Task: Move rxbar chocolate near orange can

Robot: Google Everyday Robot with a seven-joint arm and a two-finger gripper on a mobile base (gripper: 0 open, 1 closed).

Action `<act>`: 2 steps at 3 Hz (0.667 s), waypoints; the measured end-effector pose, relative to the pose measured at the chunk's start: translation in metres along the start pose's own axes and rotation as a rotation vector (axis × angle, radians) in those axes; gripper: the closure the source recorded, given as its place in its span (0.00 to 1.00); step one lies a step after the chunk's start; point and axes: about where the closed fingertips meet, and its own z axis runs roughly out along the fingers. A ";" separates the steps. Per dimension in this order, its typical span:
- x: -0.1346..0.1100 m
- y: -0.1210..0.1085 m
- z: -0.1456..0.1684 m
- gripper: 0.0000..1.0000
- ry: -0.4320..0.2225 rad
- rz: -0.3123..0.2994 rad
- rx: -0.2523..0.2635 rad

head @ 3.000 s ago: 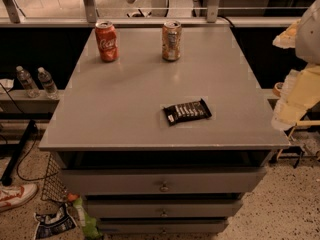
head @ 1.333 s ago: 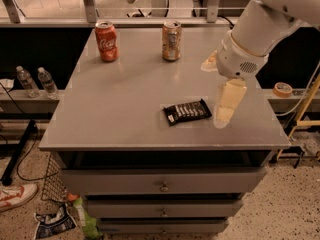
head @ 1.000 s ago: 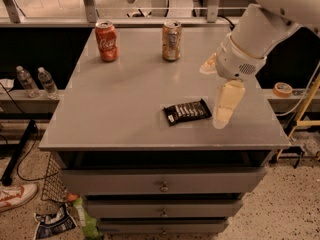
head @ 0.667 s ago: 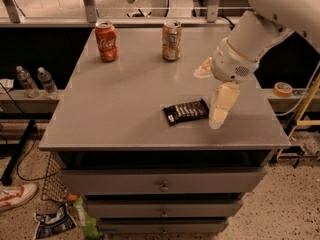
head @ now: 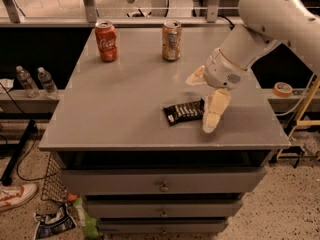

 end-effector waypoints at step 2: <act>-0.007 -0.001 0.012 0.41 -0.062 -0.037 0.009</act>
Offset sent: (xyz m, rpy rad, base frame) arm -0.0029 0.0135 -0.0068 0.1060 -0.0274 0.0475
